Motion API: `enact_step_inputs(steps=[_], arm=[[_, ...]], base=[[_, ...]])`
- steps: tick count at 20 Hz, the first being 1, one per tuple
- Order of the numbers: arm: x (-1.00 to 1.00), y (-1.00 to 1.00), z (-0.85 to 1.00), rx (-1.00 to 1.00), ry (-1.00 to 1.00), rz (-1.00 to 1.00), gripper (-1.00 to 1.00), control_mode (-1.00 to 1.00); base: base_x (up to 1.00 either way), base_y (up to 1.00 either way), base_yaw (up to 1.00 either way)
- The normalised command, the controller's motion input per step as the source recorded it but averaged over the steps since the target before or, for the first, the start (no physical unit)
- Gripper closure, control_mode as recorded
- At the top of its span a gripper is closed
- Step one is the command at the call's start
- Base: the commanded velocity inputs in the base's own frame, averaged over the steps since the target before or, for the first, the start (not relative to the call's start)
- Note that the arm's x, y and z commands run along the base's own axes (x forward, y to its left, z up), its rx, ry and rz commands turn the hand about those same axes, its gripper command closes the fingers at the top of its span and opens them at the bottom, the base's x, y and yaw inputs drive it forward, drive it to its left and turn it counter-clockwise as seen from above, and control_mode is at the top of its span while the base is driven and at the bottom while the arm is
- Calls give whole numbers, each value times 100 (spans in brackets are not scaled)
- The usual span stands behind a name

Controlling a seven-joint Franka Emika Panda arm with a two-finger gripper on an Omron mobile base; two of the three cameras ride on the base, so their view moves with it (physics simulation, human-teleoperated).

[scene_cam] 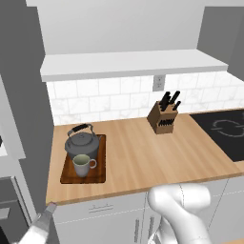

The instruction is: Pick the kettle from the counter and place it on the tray. Then pick the mug from the cabinet and place it on the tray. Then close the cabinet doors.

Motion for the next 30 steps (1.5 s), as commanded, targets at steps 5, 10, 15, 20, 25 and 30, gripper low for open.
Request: enact_step_inputs(steps=[5, 10, 15, 20, 25, 30], arm=[[0, 11, 62, -1, -21, 0, 100, -100], [0, 7, 7, -4, -1, 0, 100, -100], [0, 28, 1, -7, 0, 0, 100, -100], [0, 33, 18, -3, 0, 0, 100, -100], [1, 37, 41, -1, 0, 0, 100, -100], [7, 29, 38, 0, 0, 0, 100, -100]], base=[[0, 0, 0], [0, 0, 0], [0, 0, 0], [0, 0, 0], [0, 0, 0], [0, 0, 0]])
